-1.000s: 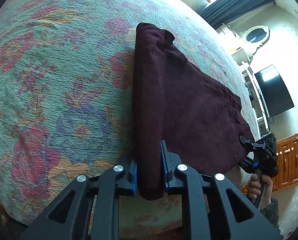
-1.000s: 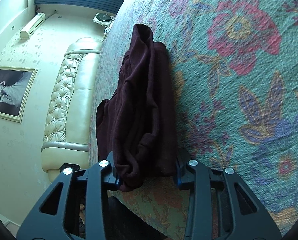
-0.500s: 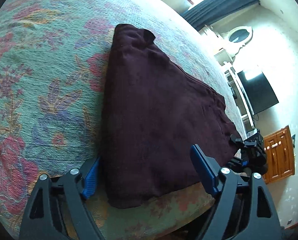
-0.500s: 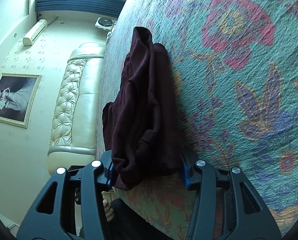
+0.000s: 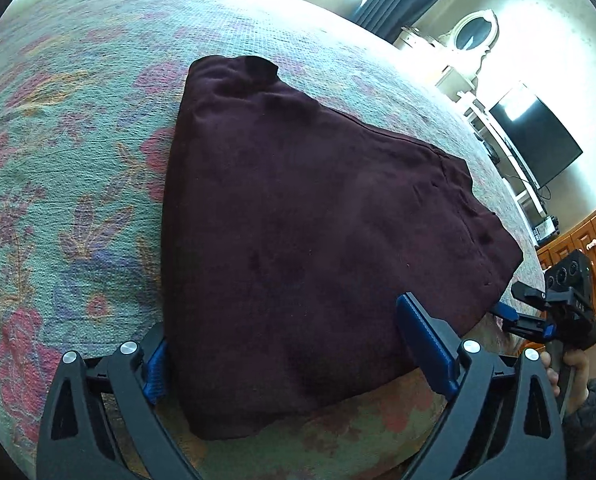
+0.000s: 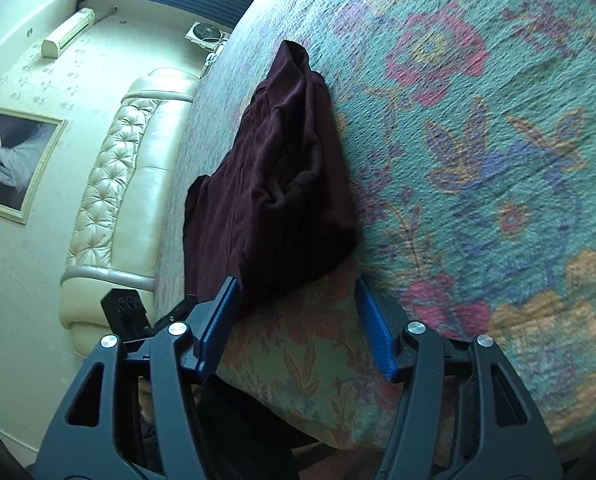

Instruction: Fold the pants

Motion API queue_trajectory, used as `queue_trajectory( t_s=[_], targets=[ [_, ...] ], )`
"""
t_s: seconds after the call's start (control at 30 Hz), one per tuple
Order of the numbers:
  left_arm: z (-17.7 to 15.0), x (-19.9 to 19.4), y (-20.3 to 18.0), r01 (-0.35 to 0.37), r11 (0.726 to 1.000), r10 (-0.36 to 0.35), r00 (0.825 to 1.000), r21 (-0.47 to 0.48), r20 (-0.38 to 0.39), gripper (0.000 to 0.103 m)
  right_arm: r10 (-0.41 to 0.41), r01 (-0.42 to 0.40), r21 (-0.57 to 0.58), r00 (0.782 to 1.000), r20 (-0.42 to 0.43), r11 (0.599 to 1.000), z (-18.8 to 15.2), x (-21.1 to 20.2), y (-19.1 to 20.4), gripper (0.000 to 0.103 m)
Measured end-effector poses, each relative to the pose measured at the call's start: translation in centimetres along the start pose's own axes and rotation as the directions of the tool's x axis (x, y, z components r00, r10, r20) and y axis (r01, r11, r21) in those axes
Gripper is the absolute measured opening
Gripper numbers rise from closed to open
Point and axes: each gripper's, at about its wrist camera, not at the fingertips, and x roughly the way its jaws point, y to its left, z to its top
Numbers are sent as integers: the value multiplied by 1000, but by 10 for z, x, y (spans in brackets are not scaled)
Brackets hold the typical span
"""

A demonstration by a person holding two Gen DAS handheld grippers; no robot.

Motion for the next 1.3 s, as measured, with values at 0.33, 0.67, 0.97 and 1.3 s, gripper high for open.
queue_trajectory(
  t_s=[0.33,0.67,0.97,1.3],
  targets=[
    [-26,-28,-17,-271,963,271,962,8,43,95,-394,409,-313,912,113,857,-44,22,62,79],
    [-52,-55,-55,-352,930,341,934,109,105,95,-431,474,-359,880,198,804,-50,21,80,81],
    [-53,-53,-68,-405,907,387,910,120,147,95,-433,474,-349,881,191,809,-51,20,75,82],
    [-53,-59,-60,-404,912,391,909,69,146,95,-437,464,-360,885,160,809,-56,29,76,82]
  ],
)
